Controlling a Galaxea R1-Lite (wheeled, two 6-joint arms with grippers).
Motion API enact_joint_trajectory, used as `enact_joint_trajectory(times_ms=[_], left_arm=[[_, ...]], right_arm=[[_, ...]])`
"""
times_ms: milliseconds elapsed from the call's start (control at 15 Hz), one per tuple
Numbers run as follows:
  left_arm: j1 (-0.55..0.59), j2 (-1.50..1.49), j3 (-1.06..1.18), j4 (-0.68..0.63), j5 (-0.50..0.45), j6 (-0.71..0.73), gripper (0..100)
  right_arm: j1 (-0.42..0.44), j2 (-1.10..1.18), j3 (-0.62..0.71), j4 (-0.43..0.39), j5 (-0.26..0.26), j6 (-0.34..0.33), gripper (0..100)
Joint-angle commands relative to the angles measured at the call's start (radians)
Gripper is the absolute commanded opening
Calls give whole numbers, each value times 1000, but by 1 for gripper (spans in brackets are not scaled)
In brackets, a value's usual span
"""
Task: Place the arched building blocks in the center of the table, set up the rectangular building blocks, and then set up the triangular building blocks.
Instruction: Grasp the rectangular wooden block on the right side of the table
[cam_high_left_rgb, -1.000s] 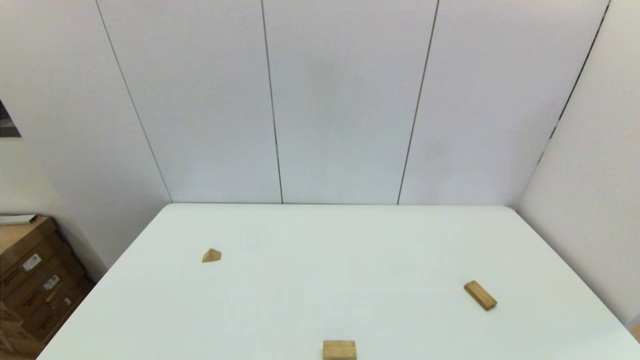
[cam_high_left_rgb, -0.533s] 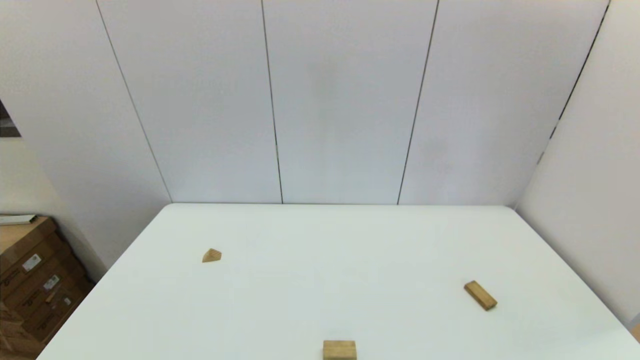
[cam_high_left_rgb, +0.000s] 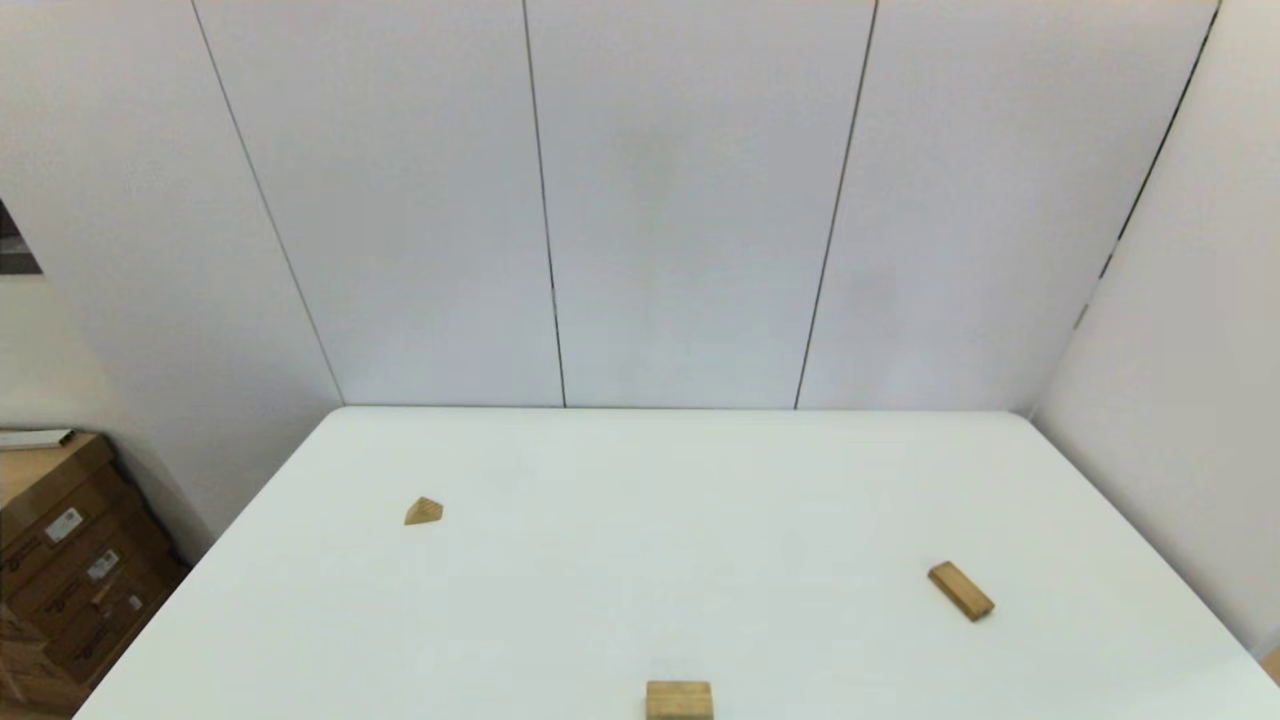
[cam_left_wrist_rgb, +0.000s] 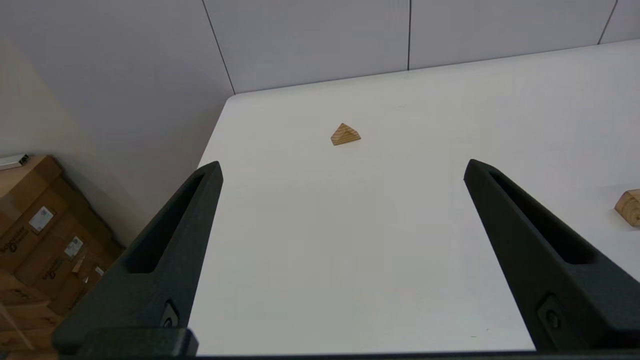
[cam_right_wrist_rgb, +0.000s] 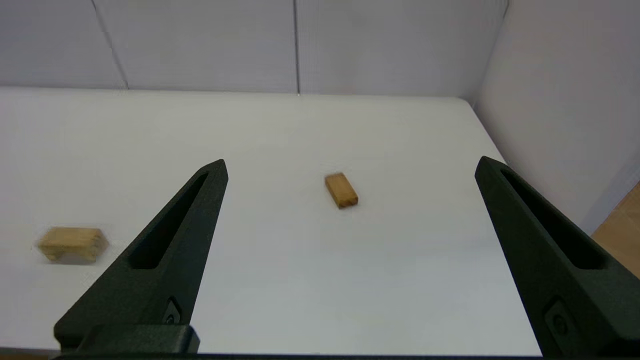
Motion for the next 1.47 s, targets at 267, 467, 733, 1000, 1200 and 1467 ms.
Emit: enact_joint_trajectory(times_ms=[267, 467, 733, 1000, 1200, 1467], left_arm=[[1, 2, 0, 1, -3, 2, 100], [1, 2, 0, 1, -9, 3, 100], [1, 2, -1, 1, -10, 6, 100], [1, 2, -1, 3, -10, 5, 100], [1, 2, -1, 3, -10, 3, 100], [1, 2, -1, 3, -10, 3, 100]], right_arm=[[-41, 1050, -264, 9, 11, 41, 100], [-40, 1554, -294, -319, 27, 26, 100], [-95, 1833, -441, -368, 31, -103, 100], [-98, 1958, -616, -247, 36, -106, 100], [-95, 1998, -711, -121, 39, -132, 100], [-100, 2045, -743, -78, 36, -254, 100]])
